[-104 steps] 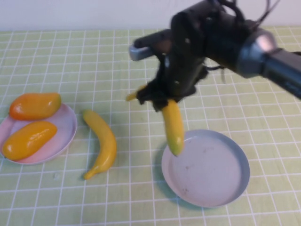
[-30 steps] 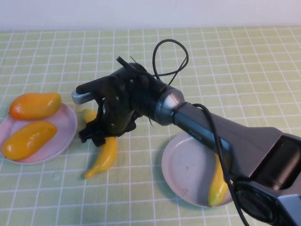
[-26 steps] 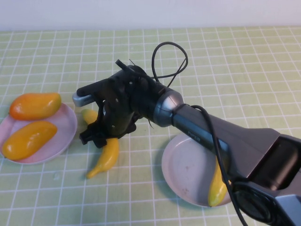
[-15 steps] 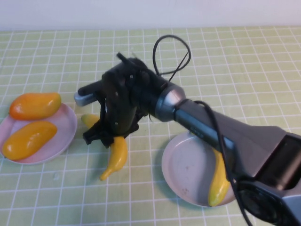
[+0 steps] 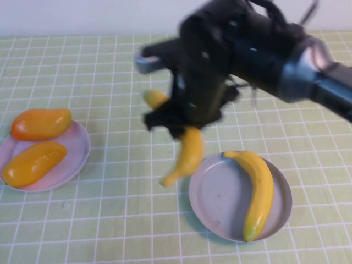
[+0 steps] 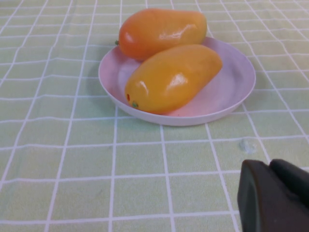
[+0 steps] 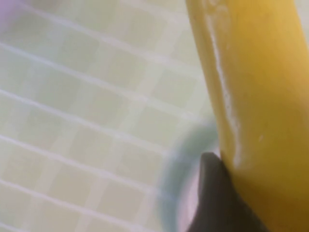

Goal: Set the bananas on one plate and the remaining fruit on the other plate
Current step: Put another type of fruit in the right plate

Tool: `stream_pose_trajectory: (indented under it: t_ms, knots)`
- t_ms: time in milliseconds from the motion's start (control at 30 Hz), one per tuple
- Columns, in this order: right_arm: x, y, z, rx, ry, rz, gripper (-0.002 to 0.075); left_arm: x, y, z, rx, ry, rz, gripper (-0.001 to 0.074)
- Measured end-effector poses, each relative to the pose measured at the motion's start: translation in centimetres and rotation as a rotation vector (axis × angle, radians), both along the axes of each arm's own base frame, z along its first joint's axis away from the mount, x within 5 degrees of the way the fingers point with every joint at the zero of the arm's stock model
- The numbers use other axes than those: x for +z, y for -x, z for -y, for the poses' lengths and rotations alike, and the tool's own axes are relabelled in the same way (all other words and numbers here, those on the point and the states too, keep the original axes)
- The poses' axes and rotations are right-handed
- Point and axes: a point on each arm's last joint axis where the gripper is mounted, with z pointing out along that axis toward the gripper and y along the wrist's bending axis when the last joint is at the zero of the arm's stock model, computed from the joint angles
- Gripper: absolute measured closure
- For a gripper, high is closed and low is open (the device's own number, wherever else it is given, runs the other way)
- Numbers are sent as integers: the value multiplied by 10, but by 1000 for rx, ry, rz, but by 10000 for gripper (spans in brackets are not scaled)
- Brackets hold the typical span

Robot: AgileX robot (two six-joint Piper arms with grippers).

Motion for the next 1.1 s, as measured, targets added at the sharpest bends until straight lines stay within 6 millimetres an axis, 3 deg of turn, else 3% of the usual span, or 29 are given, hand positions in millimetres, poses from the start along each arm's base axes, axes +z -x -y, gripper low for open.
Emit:
stream_pose_trajectory:
  t_ms: [133, 300, 733, 900, 1100]
  knots:
    - [-34, 13, 45, -155, 62, -125, 415, 0, 0, 0, 0, 0, 0, 736]
    - [-71, 28, 74, -261, 39, -177, 415, 0, 0, 0, 0, 0, 0, 736]
    - [-105, 20, 74, -297, 38, -213, 415, 0, 0, 0, 0, 0, 0, 736]
    - [-105, 19, 74, -296, 41, -212, 413, 0, 0, 0, 0, 0, 0, 736]
    - [-105, 19, 74, -294, 44, -208, 337, 0, 0, 0, 0, 0, 0, 736]
